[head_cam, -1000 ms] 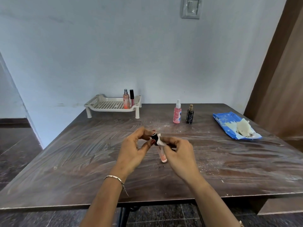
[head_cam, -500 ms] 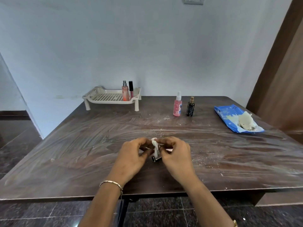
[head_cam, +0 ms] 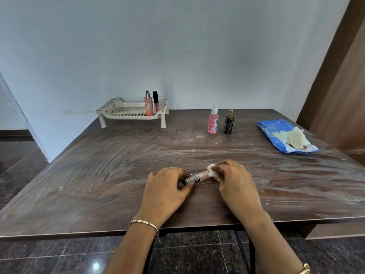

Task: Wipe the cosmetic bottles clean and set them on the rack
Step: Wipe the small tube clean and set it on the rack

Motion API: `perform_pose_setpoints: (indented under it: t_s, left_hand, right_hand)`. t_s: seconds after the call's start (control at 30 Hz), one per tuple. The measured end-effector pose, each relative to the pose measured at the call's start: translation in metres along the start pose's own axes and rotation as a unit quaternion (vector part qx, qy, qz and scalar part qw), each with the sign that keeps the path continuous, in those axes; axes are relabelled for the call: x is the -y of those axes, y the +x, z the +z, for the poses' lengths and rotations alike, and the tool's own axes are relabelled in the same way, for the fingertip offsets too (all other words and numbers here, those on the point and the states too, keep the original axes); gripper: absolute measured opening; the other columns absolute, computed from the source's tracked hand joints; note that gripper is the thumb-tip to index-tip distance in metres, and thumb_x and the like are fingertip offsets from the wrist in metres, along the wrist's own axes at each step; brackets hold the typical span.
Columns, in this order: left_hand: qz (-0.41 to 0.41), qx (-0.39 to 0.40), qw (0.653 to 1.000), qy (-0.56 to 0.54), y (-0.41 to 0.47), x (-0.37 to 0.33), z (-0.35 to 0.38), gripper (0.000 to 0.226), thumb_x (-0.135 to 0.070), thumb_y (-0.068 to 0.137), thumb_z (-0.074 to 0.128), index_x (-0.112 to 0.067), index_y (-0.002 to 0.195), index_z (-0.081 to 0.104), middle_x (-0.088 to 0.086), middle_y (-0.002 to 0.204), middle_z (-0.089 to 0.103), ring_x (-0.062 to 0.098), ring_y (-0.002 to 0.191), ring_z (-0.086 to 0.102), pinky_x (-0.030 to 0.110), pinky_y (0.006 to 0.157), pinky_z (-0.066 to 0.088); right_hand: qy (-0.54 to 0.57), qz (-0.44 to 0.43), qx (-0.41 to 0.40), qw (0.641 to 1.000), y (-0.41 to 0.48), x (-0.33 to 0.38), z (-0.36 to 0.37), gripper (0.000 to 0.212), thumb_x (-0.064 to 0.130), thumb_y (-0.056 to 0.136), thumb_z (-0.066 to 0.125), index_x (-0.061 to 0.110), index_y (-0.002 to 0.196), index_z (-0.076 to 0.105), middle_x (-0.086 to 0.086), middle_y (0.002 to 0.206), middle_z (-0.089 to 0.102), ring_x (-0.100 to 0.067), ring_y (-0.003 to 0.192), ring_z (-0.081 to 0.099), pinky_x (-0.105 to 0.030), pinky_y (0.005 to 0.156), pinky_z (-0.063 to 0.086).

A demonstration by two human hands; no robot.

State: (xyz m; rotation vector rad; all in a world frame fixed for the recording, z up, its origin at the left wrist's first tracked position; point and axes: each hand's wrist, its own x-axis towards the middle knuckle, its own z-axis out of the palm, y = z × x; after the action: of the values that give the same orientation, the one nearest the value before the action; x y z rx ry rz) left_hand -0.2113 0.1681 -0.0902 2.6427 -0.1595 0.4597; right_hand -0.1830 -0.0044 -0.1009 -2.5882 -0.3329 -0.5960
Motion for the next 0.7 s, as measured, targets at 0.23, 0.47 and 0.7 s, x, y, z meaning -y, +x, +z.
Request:
perform_pose_setpoints:
  t_s: [0.23, 0.47, 0.7]
  left_hand:
    - [-0.035, -0.101, 0.973, -0.203, -0.01, -0.002, 0.004, 0.023, -0.023, 0.074, 0.079, -0.031, 0.092, 0.068, -0.021, 0.086, 0.066, -0.006, 0.08, 0.062, 0.018, 0.078, 0.051]
    - [-0.032, -0.12, 0.889, -0.441, -0.02, -0.001, -0.011, 0.025, -0.011, 0.065, 0.079, -0.021, 0.087, 0.072, -0.005, 0.091, 0.075, 0.008, 0.088, 0.07, 0.019, 0.081, 0.054]
    - [-0.016, -0.11, 0.844, -0.524, -0.027, -0.005, -0.015, 0.026, -0.011, 0.064, 0.075, -0.013, 0.09, 0.072, -0.001, 0.094, 0.076, 0.014, 0.091, 0.071, 0.019, 0.08, 0.054]
  right_hand:
    - [0.083, -0.069, -0.066, 0.992, -0.018, 0.048, -0.001, 0.031, 0.0, 0.082, 0.062, 0.015, 0.108, 0.07, 0.003, 0.105, 0.065, -0.016, 0.091, 0.064, -0.031, 0.078, 0.054]
    - [0.008, -0.138, -0.139, 0.981, -0.029, 0.039, -0.012, 0.041, -0.005, 0.073, 0.073, 0.003, 0.112, 0.068, -0.009, 0.109, 0.065, -0.023, 0.085, 0.065, -0.029, 0.069, 0.056]
    - [0.139, 0.005, -0.193, 0.971, -0.023, 0.01, -0.02, 0.039, -0.012, 0.075, 0.064, 0.013, 0.103, 0.073, 0.01, 0.097, 0.067, -0.003, 0.088, 0.062, -0.01, 0.075, 0.044]
